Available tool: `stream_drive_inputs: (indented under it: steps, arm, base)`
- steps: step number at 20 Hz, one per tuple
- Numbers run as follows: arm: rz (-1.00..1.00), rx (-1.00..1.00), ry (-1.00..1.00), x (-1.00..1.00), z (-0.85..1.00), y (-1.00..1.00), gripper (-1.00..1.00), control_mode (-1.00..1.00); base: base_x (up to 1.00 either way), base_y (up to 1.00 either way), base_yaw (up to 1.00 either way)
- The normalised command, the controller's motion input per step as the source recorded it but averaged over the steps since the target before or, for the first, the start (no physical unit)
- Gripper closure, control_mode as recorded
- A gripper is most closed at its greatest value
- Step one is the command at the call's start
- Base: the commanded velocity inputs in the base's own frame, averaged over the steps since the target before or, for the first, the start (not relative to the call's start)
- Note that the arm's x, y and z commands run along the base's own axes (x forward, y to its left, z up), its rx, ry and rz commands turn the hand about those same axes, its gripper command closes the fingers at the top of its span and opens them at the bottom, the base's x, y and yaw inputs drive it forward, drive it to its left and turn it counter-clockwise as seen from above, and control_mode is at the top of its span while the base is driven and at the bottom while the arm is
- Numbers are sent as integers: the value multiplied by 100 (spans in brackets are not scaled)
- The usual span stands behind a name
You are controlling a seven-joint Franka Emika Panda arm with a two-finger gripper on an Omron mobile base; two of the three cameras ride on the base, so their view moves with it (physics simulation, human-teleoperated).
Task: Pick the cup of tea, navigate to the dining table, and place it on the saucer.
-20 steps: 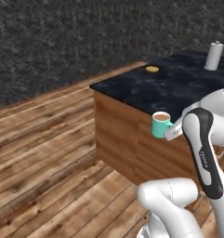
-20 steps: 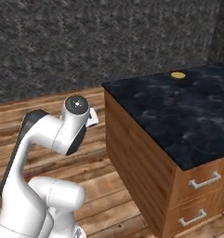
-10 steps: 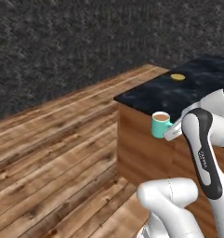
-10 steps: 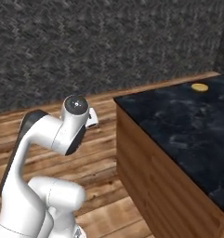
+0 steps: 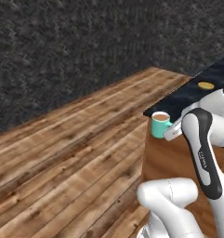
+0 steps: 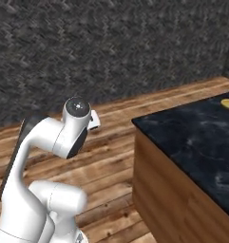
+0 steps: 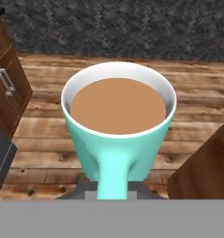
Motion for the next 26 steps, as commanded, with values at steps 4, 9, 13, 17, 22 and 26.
stream_drive_inputs:
  steps: [4,9,13,17,22,26]
  arm:
    - [0,0,0,0,0,0,100,100]
    - [0,0,0,0,0,0,100,100]
    - [0,0,0,0,0,0,100,100]
    - [0,0,0,0,0,0,100,100]
    - [0,0,0,0,0,0,100,100]
    - [0,0,0,0,0,0,100,100]
  base:
    - [100,88,-31]
    - [100,92,-43]
    - [100,86,-55]
    - [100,87,-58]
    - [100,88,-59]
    - [100,87,-59]
